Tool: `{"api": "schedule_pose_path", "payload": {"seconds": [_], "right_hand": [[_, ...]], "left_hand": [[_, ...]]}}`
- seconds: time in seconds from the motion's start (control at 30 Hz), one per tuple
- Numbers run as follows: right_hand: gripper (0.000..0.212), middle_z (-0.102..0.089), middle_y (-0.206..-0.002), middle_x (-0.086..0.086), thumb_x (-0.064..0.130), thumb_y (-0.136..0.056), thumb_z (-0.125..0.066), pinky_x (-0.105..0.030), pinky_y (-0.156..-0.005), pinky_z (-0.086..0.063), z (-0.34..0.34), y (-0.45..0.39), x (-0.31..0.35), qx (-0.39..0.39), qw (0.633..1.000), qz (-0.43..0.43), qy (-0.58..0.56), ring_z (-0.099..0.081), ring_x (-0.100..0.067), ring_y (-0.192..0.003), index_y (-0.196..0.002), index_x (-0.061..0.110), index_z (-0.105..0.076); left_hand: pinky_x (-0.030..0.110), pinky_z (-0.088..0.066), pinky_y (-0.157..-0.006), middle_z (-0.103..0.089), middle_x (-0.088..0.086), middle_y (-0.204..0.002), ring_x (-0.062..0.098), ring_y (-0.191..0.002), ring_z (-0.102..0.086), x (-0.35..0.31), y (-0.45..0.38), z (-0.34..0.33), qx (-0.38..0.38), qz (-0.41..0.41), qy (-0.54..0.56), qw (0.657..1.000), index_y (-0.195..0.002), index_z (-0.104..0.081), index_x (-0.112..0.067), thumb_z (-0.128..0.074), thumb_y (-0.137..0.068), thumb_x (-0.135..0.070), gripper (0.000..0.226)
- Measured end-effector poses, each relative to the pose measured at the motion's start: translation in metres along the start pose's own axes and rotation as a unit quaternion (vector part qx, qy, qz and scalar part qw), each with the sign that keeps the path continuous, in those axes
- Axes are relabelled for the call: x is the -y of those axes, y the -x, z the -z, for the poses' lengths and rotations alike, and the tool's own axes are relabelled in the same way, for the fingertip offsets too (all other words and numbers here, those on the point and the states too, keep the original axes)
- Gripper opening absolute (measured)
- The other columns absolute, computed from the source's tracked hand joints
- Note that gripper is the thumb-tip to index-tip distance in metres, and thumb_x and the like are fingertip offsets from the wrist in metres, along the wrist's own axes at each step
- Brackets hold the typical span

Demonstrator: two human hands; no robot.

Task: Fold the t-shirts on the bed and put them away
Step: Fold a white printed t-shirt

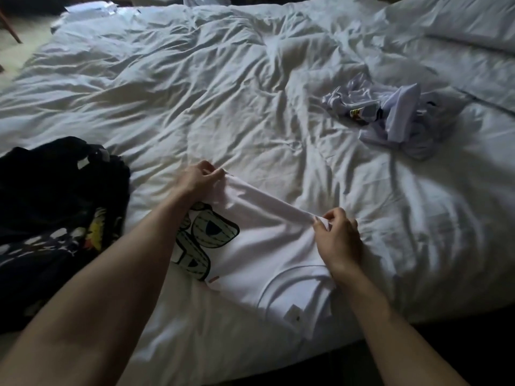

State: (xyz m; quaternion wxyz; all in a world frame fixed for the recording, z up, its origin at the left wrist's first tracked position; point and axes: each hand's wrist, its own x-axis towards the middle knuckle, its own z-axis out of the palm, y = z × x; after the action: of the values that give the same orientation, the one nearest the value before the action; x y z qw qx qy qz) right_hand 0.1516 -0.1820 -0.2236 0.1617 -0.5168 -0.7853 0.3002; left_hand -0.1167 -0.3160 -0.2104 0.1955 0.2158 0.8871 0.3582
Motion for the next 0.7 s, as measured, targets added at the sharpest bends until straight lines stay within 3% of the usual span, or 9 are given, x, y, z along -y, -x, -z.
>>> {"api": "schedule_pose_path", "payload": {"seconds": [0.1, 0.17, 0.23, 0.37, 0.43, 0.5, 0.53, 0.6, 0.7], "right_hand": [[0.062, -0.065, -0.114, -0.016, 0.051, -0.081, -0.073, -0.037, -0.086, -0.050, 0.007, -0.005, -0.002, 0.058, 0.993, -0.070, -0.080, -0.063, -0.034, -0.107, -0.113, 0.005, -0.047], [0.053, -0.073, -0.101, -0.008, 0.046, -0.078, -0.077, -0.037, -0.081, -0.055, 0.006, -0.004, -0.013, 0.099, 0.986, -0.070, -0.117, -0.069, -0.027, -0.096, -0.106, 0.003, -0.063], [0.035, -0.073, -0.081, -0.005, 0.035, -0.078, -0.078, -0.039, -0.074, -0.056, 0.002, -0.006, -0.019, 0.127, 0.980, -0.059, -0.142, -0.071, -0.025, -0.084, -0.089, 0.003, -0.071], [0.032, -0.073, -0.089, -0.009, 0.031, -0.078, -0.077, -0.041, -0.078, -0.056, 0.006, -0.041, -0.005, 0.142, 0.977, -0.004, -0.158, -0.069, -0.027, -0.085, -0.097, 0.006, -0.069], [0.018, -0.069, -0.083, -0.006, 0.022, -0.084, -0.075, -0.031, -0.066, -0.050, 0.013, -0.073, 0.015, 0.196, 0.970, 0.060, -0.129, -0.063, -0.021, -0.075, -0.093, 0.008, -0.068], [0.009, -0.061, -0.071, -0.002, 0.016, -0.086, -0.072, -0.022, -0.051, -0.042, 0.020, -0.099, 0.045, 0.285, 0.948, 0.120, -0.070, -0.055, -0.014, -0.063, -0.085, 0.011, -0.065], [0.008, -0.060, -0.066, 0.001, 0.014, -0.087, -0.072, -0.019, -0.047, -0.039, 0.020, -0.110, 0.062, 0.327, 0.932, 0.152, -0.042, -0.054, -0.012, -0.060, -0.083, 0.012, -0.065], [0.009, -0.064, -0.068, 0.003, 0.014, -0.086, -0.074, -0.020, -0.055, -0.042, 0.010, -0.123, 0.098, 0.374, 0.898, 0.233, -0.001, -0.058, -0.010, -0.067, -0.082, 0.012, -0.065], [0.023, -0.065, -0.092, -0.005, 0.026, -0.084, -0.075, -0.028, -0.067, -0.039, -0.034, -0.128, 0.149, 0.326, 0.883, 0.328, 0.082, -0.058, -0.018, -0.086, -0.098, 0.011, -0.064]], "left_hand": [[0.026, -0.046, -0.065, -0.062, -0.003, -0.079, 0.012, -0.069, -0.058, -0.006, 0.008, 0.002, 0.081, 0.008, 0.012, 0.997, -0.097, -0.058, -0.018, -0.072, -0.087, -0.041, 0.029], [0.026, -0.044, -0.067, -0.066, -0.003, -0.064, 0.010, -0.058, -0.059, -0.002, 0.011, 0.006, 0.118, 0.018, 0.027, 0.993, -0.081, -0.067, -0.015, -0.072, -0.088, -0.037, 0.024], [0.024, -0.045, -0.063, -0.067, -0.008, -0.057, 0.007, -0.054, -0.060, 0.002, 0.019, 0.010, 0.117, 0.034, 0.044, 0.992, -0.077, -0.070, -0.018, -0.071, -0.089, -0.038, 0.023], [0.026, -0.047, -0.067, -0.069, 0.007, -0.083, 0.021, -0.076, -0.062, 0.016, 0.044, 0.003, 0.020, 0.053, 0.190, 0.980, -0.091, -0.072, -0.012, -0.068, -0.091, -0.030, 0.019], [0.021, -0.045, -0.053, -0.064, 0.007, -0.078, 0.021, -0.070, -0.059, 0.025, 0.064, -0.003, -0.050, 0.095, 0.231, 0.967, -0.087, -0.068, -0.010, -0.065, -0.094, -0.024, 0.016], [0.024, -0.048, -0.053, -0.065, 0.005, -0.075, 0.022, -0.069, -0.062, 0.033, 0.088, -0.010, -0.112, 0.157, 0.267, 0.944, -0.086, -0.067, -0.009, -0.067, -0.091, -0.029, 0.020], [0.028, -0.050, -0.061, -0.067, 0.006, -0.079, 0.023, -0.076, -0.064, 0.037, 0.101, -0.015, -0.141, 0.175, 0.259, 0.939, -0.089, -0.067, -0.007, -0.067, -0.089, -0.031, 0.024], [0.031, -0.044, -0.074, -0.069, 0.007, -0.094, 0.024, -0.094, -0.064, 0.046, 0.130, -0.021, -0.185, 0.191, 0.222, 0.938, -0.101, -0.066, -0.004, -0.066, -0.092, -0.029, 0.027], [0.032, -0.041, -0.081, -0.065, 0.008, -0.113, 0.026, -0.108, -0.060, 0.047, 0.163, -0.023, -0.200, 0.202, 0.139, 0.949, -0.119, -0.056, -0.008, -0.065, -0.091, -0.037, 0.041]]}}
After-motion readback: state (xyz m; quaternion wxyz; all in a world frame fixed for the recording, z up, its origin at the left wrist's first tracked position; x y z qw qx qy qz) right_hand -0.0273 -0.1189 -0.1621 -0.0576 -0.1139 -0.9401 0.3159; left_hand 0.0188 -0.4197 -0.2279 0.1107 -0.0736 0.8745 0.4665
